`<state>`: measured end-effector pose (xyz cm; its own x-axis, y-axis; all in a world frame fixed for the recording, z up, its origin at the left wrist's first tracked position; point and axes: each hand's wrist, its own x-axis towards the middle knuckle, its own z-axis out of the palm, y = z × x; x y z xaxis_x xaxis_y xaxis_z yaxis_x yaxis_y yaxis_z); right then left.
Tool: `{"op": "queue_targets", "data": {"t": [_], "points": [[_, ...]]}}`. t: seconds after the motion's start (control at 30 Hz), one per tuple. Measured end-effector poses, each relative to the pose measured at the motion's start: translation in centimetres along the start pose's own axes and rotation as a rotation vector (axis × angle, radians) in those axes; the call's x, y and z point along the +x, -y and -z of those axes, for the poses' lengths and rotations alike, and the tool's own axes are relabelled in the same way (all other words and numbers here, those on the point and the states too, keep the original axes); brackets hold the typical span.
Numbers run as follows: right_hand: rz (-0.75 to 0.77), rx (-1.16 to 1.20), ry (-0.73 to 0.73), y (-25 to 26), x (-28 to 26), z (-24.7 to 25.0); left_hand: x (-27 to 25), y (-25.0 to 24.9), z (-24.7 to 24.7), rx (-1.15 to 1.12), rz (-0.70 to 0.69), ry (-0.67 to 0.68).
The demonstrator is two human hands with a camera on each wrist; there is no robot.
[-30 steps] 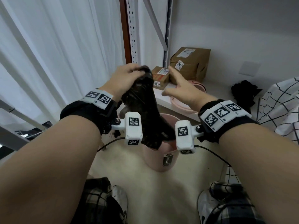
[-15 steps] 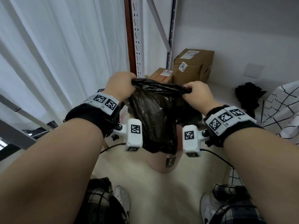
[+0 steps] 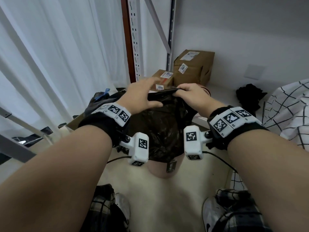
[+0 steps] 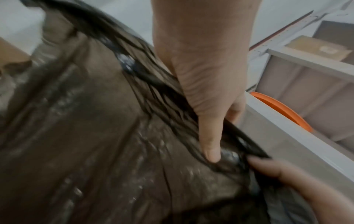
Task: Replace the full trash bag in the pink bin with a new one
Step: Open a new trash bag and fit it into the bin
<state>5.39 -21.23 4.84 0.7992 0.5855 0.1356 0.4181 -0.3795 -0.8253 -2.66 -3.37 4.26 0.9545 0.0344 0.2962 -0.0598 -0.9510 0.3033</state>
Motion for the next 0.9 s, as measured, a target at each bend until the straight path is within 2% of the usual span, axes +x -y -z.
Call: {"op": "queue_targets", "data": {"t": [0.07, 0.13, 0.2, 0.23, 0.3, 0.33, 0.37, 0.43, 0.5, 0.53, 0.57, 0.67, 0.8, 0.9], "points": [[0.024, 0.016, 0.047, 0.8, 0.0, 0.2, 0.3, -0.7, 0.0, -0.015, -0.024, -0.022], [0.05, -0.105, 0.041, 0.9, 0.1, 0.4, 0.4, -0.9, 0.4, -0.09, 0.054, -0.11], [0.066, -0.18, -0.086, 0.1, 0.2, 0.6, 0.3, -0.3, 1.0, -0.138, 0.151, -0.154], [0.045, -0.169, -0.183, -0.6, 0.3, 0.7, 0.2, 0.1, 1.2, -0.137, 0.193, -0.134], [-0.033, -0.034, -0.345, -1.8, 0.7, 1.1, -0.1, 0.9, 1.3, -0.125, 0.261, -0.067], [-0.067, 0.104, -0.362, -2.1, 0.7, 1.3, -0.3, 1.2, 1.2, -0.143, 0.287, -0.05], [-0.086, 0.251, -0.311, -2.1, 0.5, 1.4, -0.4, 1.3, 1.2, -0.182, 0.31, -0.046], [-0.101, 0.423, -0.11, -1.6, 0.0, 1.6, -0.6, 1.1, 1.3, -0.286, 0.335, -0.05], [-0.067, 0.37, 0.04, -1.1, -0.3, 1.2, -0.5, 0.5, 1.6, -0.378, 0.315, -0.034], [-0.052, 0.319, 0.045, -1.0, -0.3, 0.8, -0.4, 0.1, 1.8, -0.413, 0.3, -0.018], [-0.024, 0.287, 0.01, -0.7, -0.4, 0.4, -0.4, -0.2, 2.0, -0.436, 0.29, 0.005], [-0.009, 0.403, -0.143, 0.0, -0.2, -0.2, -0.4, -0.5, 2.3, -0.435, 0.277, 0.031], [0.058, 0.394, -0.354, 0.2, 0.2, 0.4, -0.5, 0.5, 2.7, -0.223, 0.316, -0.102], [-0.031, 0.44, -0.498, -1.1, 0.7, 1.2, -1.0, 1.7, 2.7, -0.107, 0.41, -0.124]]}}
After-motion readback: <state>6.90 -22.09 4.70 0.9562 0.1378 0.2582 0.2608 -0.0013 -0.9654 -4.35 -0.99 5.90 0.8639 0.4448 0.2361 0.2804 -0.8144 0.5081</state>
